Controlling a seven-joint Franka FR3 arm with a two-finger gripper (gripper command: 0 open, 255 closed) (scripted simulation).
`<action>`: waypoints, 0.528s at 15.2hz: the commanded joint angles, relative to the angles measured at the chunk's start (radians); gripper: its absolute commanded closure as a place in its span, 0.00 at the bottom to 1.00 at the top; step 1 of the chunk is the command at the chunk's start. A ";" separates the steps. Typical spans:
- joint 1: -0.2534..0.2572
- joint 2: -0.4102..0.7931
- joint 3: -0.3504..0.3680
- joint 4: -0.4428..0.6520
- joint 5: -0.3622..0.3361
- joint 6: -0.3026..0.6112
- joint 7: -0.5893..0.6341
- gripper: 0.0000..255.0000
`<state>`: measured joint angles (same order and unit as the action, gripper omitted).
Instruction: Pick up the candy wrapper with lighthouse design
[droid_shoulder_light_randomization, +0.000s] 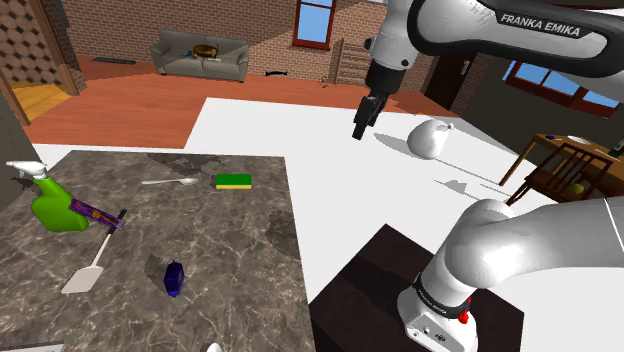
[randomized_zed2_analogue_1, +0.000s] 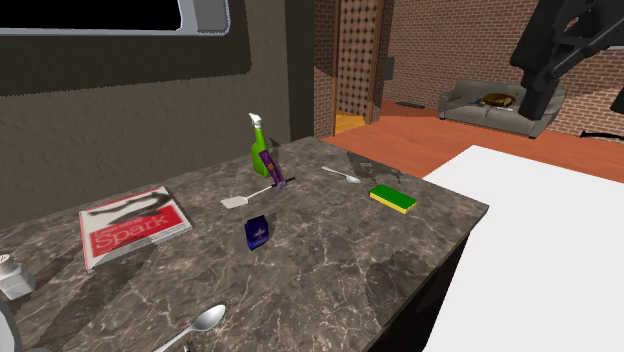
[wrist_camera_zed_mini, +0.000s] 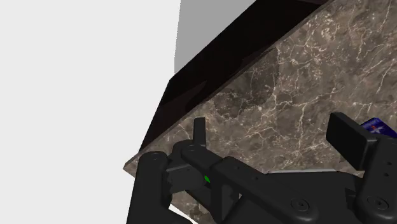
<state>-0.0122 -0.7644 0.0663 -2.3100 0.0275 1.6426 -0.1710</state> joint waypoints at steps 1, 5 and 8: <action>0.000 0.000 0.000 0.000 0.000 0.000 0.000 0.00; 0.028 0.077 0.050 -0.025 0.034 0.093 0.030 0.00; 0.049 0.144 0.089 -0.032 0.056 0.163 0.051 0.00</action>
<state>0.0285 -0.6429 0.1402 -2.3439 0.0755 1.7851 -0.1289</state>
